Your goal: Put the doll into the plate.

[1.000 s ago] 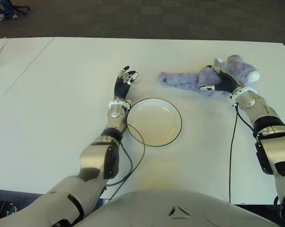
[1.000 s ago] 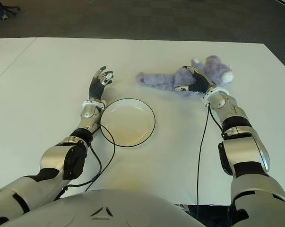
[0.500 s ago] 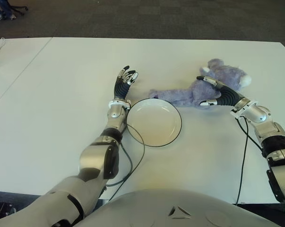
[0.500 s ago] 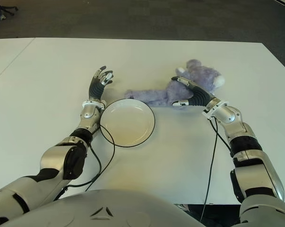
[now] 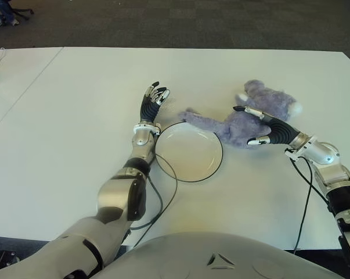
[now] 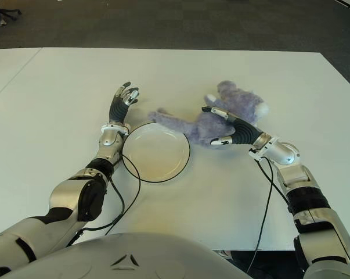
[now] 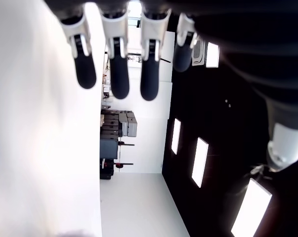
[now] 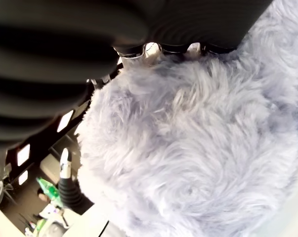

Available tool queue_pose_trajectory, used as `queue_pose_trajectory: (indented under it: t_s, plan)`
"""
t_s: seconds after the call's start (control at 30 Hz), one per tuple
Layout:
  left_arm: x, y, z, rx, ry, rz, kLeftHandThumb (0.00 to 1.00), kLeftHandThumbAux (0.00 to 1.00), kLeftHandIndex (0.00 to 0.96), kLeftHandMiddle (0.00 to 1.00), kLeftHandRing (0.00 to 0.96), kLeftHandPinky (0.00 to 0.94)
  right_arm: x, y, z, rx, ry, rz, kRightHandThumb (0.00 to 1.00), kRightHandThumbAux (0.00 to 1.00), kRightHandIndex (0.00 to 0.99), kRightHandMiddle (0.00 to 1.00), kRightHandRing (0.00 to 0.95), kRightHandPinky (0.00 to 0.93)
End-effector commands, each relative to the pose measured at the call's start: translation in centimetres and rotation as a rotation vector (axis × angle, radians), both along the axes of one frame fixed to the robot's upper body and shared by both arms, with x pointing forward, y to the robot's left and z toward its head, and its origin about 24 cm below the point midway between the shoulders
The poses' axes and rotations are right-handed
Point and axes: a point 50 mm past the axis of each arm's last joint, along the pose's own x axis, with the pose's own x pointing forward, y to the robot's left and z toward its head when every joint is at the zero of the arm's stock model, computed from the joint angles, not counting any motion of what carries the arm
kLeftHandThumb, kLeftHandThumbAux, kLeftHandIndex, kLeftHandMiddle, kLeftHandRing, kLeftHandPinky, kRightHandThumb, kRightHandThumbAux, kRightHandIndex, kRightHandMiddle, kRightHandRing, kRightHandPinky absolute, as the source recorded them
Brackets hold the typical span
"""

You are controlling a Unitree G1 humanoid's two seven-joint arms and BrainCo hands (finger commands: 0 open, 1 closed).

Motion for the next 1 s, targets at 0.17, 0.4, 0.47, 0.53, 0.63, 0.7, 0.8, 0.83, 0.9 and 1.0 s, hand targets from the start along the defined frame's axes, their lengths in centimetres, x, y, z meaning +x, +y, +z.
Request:
queue_pose_trajectory:
  t_s: [0.17, 0.4, 0.47, 0.53, 0.63, 0.7, 0.8, 0.83, 0.9, 1.0]
  plan:
    - [-7.8, -0.4, -8.8, -0.045, 0.433, 0.022, 0.000, 0.559, 0.169, 0.284, 0.285, 0.269, -3.9, 1.0, -4.2, -0.066, 0.329, 0.112, 0.055, 0.431, 0.000, 0.000, 0.000, 0.037]
    - [-7.9, -0.5, -8.8, -0.039, 0.428, 0.025, 0.000, 0.563, 0.169, 0.290, 0.292, 0.275, -3.7, 0.5, -3.8, -0.090, 0.358, 0.100, 0.060, 0.421, 0.000, 0.000, 0.000, 0.031]
    - [-7.9, -0.4, -8.8, -0.032, 0.431, 0.025, 0.000, 0.556, 0.160, 0.279, 0.281, 0.247, -3.6, 0.5, -3.8, -0.088, 0.357, 0.093, 0.063, 0.419, 0.000, 0.000, 0.000, 0.040]
    - [-7.9, -0.4, -8.9, -0.028, 0.435, 0.025, 0.000, 0.554, 0.154, 0.272, 0.274, 0.244, -3.5, 0.4, -3.7, -0.079, 0.350, 0.082, 0.067, 0.424, 0.000, 0.000, 0.000, 0.064]
    - [-7.9, -0.4, -8.9, -0.024, 0.438, 0.024, 0.000, 0.551, 0.151, 0.269, 0.273, 0.256, -3.4, 0.5, -3.6, -0.058, 0.328, 0.073, 0.070, 0.436, 0.000, 0.000, 0.000, 0.083]
    - [-7.9, -0.4, -8.9, -0.021, 0.438, 0.024, 0.000, 0.542, 0.148, 0.266, 0.271, 0.251, -3.3, 0.6, -3.5, -0.041, 0.313, 0.072, 0.072, 0.452, 0.000, 0.000, 0.000, 0.094]
    - [-7.9, -0.4, -8.9, -0.019, 0.436, 0.023, 0.000, 0.530, 0.144, 0.261, 0.268, 0.252, -2.8, 1.0, -3.0, -0.020, 0.284, 0.070, 0.081, 0.502, 0.000, 0.000, 0.015, 0.102]
    - [-7.8, -0.4, -8.9, -0.019, 0.436, 0.023, 0.000, 0.528, 0.144, 0.262, 0.269, 0.257, -2.6, 1.2, -2.8, -0.018, 0.275, 0.070, 0.084, 0.528, 0.000, 0.020, 0.040, 0.129]
    - [-7.8, -0.4, -8.9, -0.020, 0.435, 0.024, 0.000, 0.525, 0.149, 0.270, 0.279, 0.289, -2.4, 1.5, -2.5, -0.015, 0.257, 0.068, 0.109, 0.618, 0.084, 0.144, 0.191, 0.246]
    - [-7.8, -0.3, -8.9, -0.023, 0.435, 0.026, 0.000, 0.522, 0.151, 0.273, 0.283, 0.292, -2.2, 1.7, -2.3, -0.019, 0.238, 0.065, 0.164, 0.695, 0.161, 0.224, 0.296, 0.347]
